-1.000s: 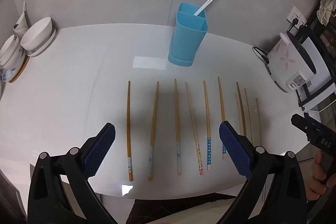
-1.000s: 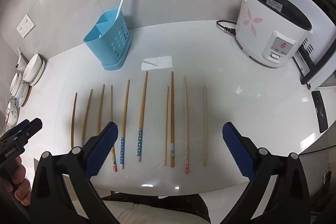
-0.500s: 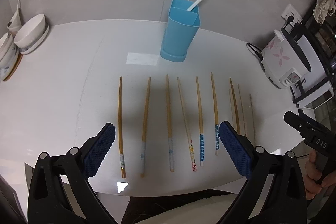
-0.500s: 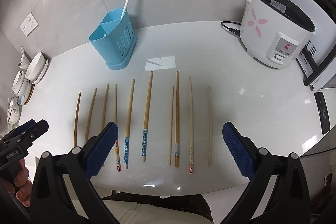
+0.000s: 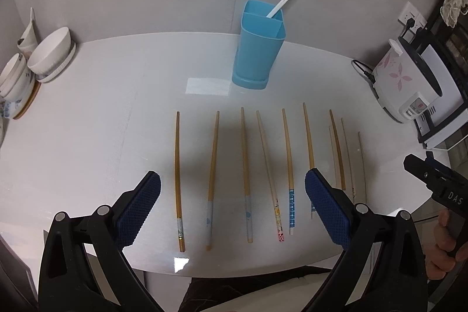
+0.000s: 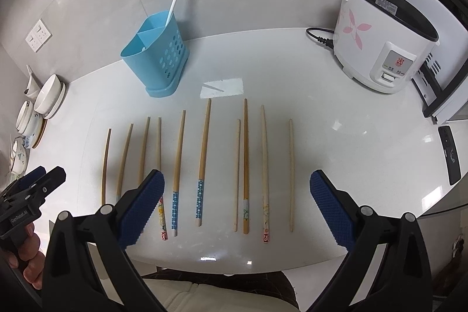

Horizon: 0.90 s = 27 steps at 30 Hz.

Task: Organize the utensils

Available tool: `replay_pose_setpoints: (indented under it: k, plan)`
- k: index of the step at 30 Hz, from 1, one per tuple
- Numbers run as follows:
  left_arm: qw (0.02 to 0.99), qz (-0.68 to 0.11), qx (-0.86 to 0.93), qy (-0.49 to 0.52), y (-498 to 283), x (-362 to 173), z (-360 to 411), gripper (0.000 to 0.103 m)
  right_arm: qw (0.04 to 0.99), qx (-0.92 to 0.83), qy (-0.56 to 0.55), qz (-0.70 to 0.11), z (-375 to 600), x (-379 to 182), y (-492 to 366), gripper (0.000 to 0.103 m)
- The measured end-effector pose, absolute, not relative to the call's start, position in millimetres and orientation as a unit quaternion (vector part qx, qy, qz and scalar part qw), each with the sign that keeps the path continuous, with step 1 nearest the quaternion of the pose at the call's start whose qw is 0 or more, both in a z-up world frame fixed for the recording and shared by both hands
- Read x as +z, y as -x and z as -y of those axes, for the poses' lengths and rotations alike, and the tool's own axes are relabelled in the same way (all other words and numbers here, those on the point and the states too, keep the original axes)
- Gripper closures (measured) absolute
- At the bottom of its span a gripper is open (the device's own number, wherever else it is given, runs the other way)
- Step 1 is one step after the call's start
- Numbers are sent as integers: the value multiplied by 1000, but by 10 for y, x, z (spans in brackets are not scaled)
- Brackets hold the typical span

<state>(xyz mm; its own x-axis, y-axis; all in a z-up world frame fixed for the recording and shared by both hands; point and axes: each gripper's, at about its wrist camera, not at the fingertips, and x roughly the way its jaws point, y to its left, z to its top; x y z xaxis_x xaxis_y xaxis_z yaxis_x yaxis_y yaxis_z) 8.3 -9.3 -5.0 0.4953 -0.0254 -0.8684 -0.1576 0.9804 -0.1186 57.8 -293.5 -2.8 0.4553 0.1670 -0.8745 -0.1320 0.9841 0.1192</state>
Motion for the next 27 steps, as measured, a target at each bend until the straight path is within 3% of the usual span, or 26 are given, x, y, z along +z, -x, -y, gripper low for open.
replay_pose_setpoints:
  k: [27]
  plan:
    - [856, -507, 49, 85, -139, -77, 88, 7, 854, 82, -20, -514, 2962, -42, -632, 7]
